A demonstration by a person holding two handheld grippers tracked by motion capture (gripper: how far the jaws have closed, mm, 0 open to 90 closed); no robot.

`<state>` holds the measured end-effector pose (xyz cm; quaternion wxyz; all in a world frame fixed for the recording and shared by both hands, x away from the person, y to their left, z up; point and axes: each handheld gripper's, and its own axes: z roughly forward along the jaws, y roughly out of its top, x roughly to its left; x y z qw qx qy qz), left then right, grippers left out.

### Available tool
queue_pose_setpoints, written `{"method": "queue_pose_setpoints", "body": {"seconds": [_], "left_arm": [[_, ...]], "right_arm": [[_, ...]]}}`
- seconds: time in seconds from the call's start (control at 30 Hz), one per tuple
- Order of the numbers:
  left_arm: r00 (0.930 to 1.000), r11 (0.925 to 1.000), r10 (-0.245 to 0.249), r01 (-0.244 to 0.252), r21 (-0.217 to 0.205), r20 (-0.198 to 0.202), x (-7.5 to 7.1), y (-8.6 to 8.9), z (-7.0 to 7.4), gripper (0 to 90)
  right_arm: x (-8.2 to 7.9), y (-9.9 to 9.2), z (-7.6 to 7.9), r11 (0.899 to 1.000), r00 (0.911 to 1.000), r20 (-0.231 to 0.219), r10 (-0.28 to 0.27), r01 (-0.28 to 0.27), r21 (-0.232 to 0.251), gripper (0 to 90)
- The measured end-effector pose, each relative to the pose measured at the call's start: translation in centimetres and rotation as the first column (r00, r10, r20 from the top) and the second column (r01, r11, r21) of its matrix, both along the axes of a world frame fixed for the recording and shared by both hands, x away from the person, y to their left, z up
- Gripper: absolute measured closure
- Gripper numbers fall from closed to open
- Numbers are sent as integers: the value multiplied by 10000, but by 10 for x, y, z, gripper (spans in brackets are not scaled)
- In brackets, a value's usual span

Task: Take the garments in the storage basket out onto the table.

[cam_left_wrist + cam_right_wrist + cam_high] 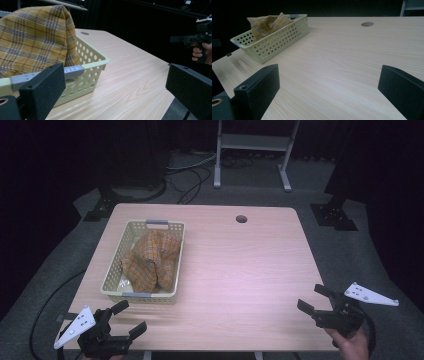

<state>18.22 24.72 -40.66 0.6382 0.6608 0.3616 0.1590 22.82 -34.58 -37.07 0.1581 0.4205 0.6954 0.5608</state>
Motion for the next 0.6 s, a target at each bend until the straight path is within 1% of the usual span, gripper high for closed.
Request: {"method": "queue_pose_setpoints", "body": {"seconds": [0.2,0.37,0.47,0.53,0.6], "left_arm": [[9997,9997,-226,226,54,39,0,-6,0,26],[9994,9993,-357,357,130,12,1,-6,0,26],[9993,9993,-360,360,-43,-33,1,-6,0,26],[9993,9993,-375,375,49,-36,1,-6,-1,26],[9993,9993,-376,376,-21,-45,2,-6,0,26]], "right_arm": [[2,3,-1,9999,9999,-43,108,-108,27,36],[7,7,0,9997,9997,-86,236,-236,28,36],[11,10,2,9995,9995,-67,315,-314,39,36],[14,13,2,9992,9992,-120,390,-389,33,36],[17,16,2,9988,9987,-161,488,-488,7,36]]}}
